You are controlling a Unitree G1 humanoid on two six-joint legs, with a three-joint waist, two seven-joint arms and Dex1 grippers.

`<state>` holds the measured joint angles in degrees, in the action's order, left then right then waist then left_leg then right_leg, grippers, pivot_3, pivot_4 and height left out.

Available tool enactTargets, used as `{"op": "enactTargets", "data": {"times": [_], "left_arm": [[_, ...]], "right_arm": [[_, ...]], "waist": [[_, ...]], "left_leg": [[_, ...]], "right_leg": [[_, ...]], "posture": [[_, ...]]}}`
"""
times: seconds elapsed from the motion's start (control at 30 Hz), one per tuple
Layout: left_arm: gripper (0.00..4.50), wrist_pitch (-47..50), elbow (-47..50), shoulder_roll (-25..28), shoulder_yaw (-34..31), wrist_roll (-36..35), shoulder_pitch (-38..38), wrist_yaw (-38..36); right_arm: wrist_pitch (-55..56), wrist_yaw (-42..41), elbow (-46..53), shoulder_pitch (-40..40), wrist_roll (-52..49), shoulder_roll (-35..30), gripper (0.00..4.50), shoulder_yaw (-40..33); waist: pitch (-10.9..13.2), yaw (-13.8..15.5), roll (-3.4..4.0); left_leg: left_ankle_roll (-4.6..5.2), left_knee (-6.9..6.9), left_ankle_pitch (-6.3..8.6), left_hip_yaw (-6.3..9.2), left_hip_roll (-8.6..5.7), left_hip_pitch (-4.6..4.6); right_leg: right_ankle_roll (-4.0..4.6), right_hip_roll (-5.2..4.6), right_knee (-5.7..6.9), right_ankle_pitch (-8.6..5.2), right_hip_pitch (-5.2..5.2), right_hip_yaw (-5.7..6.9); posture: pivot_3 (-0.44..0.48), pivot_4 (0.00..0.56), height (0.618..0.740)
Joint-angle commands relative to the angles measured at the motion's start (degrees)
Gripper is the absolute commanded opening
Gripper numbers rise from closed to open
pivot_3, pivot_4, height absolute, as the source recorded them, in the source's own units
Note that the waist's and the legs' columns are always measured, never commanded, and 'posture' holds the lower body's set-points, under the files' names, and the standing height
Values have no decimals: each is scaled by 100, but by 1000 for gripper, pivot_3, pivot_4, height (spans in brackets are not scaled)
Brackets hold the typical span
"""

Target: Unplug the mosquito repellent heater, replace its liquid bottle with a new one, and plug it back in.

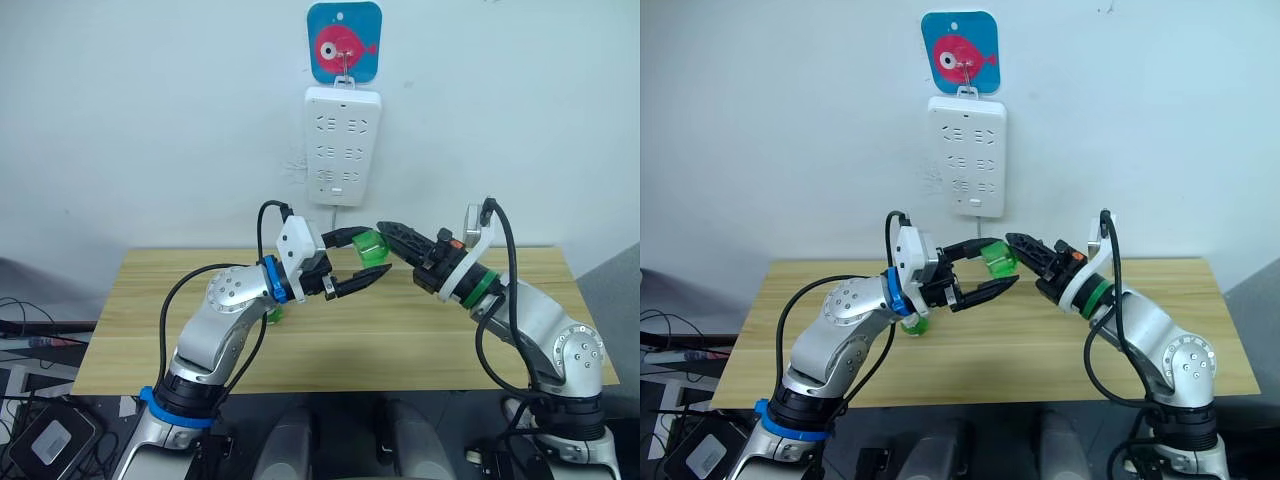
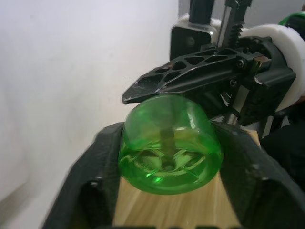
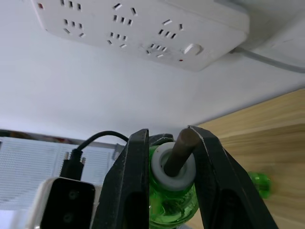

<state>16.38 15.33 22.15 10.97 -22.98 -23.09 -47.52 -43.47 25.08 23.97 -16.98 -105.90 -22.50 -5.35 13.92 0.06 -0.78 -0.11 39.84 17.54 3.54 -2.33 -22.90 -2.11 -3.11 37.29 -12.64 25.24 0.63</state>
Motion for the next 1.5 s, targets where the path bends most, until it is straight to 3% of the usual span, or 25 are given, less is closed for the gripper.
{"op": "enactTargets", "data": {"times": [0.03,0.17,0.27,0.33,0.47,0.67,1.0,1.03,1.2,1.3,1.33,1.5], "left_arm": [[4393,353,88,220,66,-100,-196,-296],[4500,642,-70,259,180,-56,-385,-434],[4500,515,-363,285,583,356,-554,-609],[4500,371,-576,261,830,626,-635,-654],[4500,140,-918,68,960,853,-749,-645],[4500,-161,-1310,-143,823,974,-948,-607],[4500,-263,-1453,-155,738,1047,-946,-620],[4500,-260,-1450,-163,734,1047,-933,-606],[4500,-280,-1448,-149,689,1077,-828,-515],[4500,-407,-1431,-41,501,1182,-639,-287],[4500,-507,-1396,-4,418,1239,-549,-179],[4500,-1112,-864,99,-395,1462,339,742]], "right_arm": [[-82,-921,68,370,1697,-632,840,125],[670,-1936,-245,731,4528,-1315,840,878],[2310,-2545,-1251,633,7584,-1819,840,2110],[3042,-2722,-2037,483,8546,-1707,840,2444],[3793,-2877,-3595,136,9033,-928,840,2052],[4430,-3090,-5142,-340,9519,-355,840,1542],[4870,-3504,-5670,-348,10007,103,840,1141],[4895,-3524,-5635,-315,10044,127,1551,1115],[5043,-3622,-5224,-174,10272,78,3154,1025],[5090,-3818,-4385,-35,10246,0,4241,927],[5010,-3921,-4072,16,10220,-25,4452,928],[3822,-4861,-2331,188,9613,-137,4452,1123]], "waist": [[-8,4,1],[-12,-3,0],[-17,-6,-1],[-33,-13,-3],[-45,-23,-3],[-48,-15,0],[-56,-21,3],[-56,-22,3],[-56,-21,3],[-55,-22,3],[-55,-27,3],[-55,-32,4]], "left_leg": [[1,0,0,-2,-1,1],[3,-1,1,-13,0,2],[3,2,0,-34,-1,8],[3,5,0,-48,-4,13],[1,2,-1,-52,8,16],[0,5,-1,-50,2,14],[0,7,-1,-51,1,32],[0,7,-1,-50,1,35],[0,7,-1,-51,1,39],[0,7,-1,-51,1,39],[0,7,-1,-49,3,40],[0,2,0,-39,13,42]], "right_leg": [[0,3,0,0,-2,1],[-2,5,-1,-1,0,2],[-3,6,0,-2,-1,-2],[-3,6,1,-2,-1,-6],[-2,4,2,-1,4,-7],[-1,-3,1,0,4,-8],[-2,-6,44,0,4,-12],[-2,-6,50,0,4,-12],[-2,-6,60,0,5,-14],[-2,-6,61,0,7,-14],[-2,-6,62,0,7,-14],[-1,-8,63,0,8,-14]], "posture": [[44,195,740],[39,192,740],[35,187,740],[29,182,740],[13,176,740],[15,179,740],[18,188,740],[18,188,740],[28,200,740],[36,206,740],[40,209,740],[50,224,740]]}}
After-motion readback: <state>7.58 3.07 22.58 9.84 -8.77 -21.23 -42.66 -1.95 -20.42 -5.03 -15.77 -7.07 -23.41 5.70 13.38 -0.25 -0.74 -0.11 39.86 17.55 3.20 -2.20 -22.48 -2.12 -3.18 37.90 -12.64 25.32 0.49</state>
